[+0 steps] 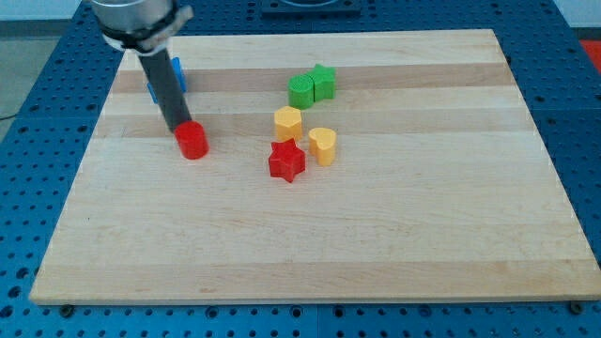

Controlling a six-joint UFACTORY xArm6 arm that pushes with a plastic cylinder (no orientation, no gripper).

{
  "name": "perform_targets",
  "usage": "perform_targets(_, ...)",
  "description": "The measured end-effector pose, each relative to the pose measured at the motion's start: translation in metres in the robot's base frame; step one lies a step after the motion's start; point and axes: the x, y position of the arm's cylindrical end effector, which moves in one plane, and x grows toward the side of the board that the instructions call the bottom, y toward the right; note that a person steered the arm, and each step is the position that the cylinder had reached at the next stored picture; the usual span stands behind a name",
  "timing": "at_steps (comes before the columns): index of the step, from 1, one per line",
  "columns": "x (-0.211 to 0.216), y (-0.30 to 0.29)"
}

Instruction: Push the red circle closer to the yellow hexagon

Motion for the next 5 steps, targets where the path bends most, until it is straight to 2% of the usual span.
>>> perform_targets(1,0.031,0.019)
perform_targets(3,0.039,-0.042)
perform_targets(4,0.067,-0.030)
perform_targets(5,0.077,-0.002)
